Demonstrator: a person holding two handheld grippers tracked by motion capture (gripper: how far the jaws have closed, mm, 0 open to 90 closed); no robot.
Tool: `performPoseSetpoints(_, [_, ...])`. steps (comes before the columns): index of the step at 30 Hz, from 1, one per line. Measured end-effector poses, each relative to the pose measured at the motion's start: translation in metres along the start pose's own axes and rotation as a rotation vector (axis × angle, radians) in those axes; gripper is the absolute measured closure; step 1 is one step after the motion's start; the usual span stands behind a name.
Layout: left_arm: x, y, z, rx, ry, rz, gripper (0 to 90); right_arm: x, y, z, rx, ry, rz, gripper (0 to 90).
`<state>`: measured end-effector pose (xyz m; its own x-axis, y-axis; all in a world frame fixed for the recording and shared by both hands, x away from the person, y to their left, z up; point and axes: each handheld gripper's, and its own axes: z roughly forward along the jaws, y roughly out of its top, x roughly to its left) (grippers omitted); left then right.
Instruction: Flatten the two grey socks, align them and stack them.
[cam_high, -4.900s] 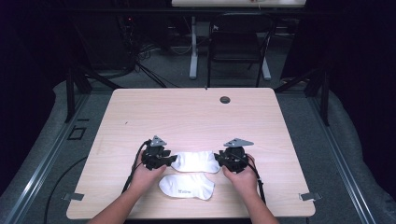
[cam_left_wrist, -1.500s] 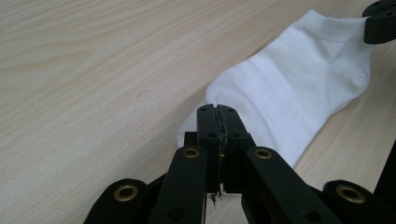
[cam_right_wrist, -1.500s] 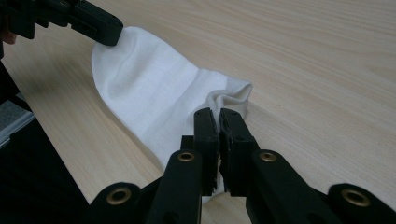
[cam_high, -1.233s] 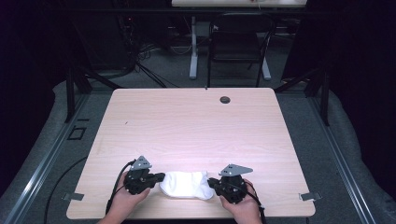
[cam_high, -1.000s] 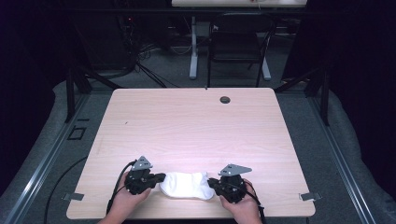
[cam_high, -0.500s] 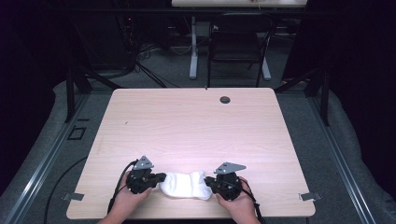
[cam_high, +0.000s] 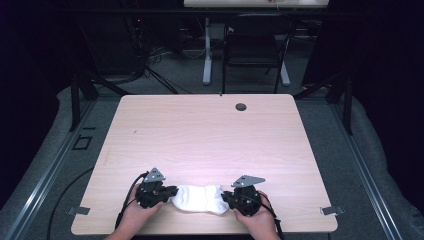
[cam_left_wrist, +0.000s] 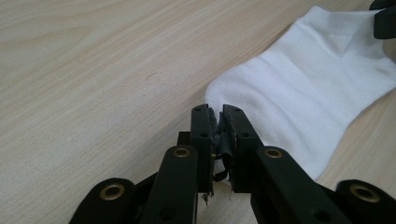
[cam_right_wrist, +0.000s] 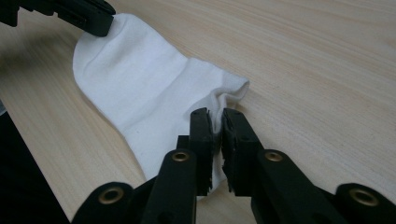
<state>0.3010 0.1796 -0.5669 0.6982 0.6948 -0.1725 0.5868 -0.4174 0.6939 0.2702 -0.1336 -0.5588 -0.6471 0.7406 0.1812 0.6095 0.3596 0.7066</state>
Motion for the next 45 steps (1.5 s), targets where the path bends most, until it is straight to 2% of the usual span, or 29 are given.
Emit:
performPoseSetpoints(2, [0.0, 0.0, -0.002, -0.013, 0.0, 0.0, 76.3, 0.0, -0.001, -0.001, -0.003, 0.01, 0.013, 75.4])
performPoseSetpoints(5, [-0.001, 0.002, -0.007, -0.042, -0.002, -0.005, 69.4, 0.0, -0.001, -0.003, -0.008, -0.009, -0.006, 72.4])
performPoseSetpoints(9, [-0.006, 0.006, -0.013, -0.086, -0.006, 0.016, 64.9, 0.002, 0.001, -0.01, -0.061, -0.037, -0.011, 70.0])
performPoseSetpoints(12, [-0.01, 0.007, -0.012, -0.087, -0.016, 0.034, 63.4, 0.009, 0.006, -0.013, -0.113, -0.04, -0.022, 69.0])
performPoseSetpoints(14, [-0.012, 0.006, -0.008, -0.075, -0.023, 0.041, 61.9, 0.015, 0.009, -0.01, -0.12, -0.015, -0.045, 68.8])
performPoseSetpoints(16, [-0.014, 0.005, -0.005, -0.062, -0.026, 0.055, 61.0, 0.021, 0.01, -0.003, -0.098, -0.002, -0.084, 68.3])
performPoseSetpoints(18, [-0.016, 0.004, -0.004, -0.051, -0.032, 0.061, 60.1, 0.023, 0.009, 0.004, -0.067, 0.002, -0.103, 68.1])
performPoseSetpoints(23, [-0.016, 0.0, 0.002, -0.015, -0.047, 0.064, 58.0, 0.017, 0.003, 0.013, -0.01, 0.01, -0.085, 66.1])
performPoseSetpoints(33, [-0.017, -0.007, 0.005, 0.019, -0.052, 0.075, 57.2, 0.014, -0.005, 0.014, 0.028, -0.008, -0.064, 65.8])
performPoseSetpoints(45, [-0.016, -0.009, 0.007, 0.016, -0.049, 0.075, 56.7, 0.012, -0.008, 0.017, 0.033, -0.005, -0.053, 66.1])
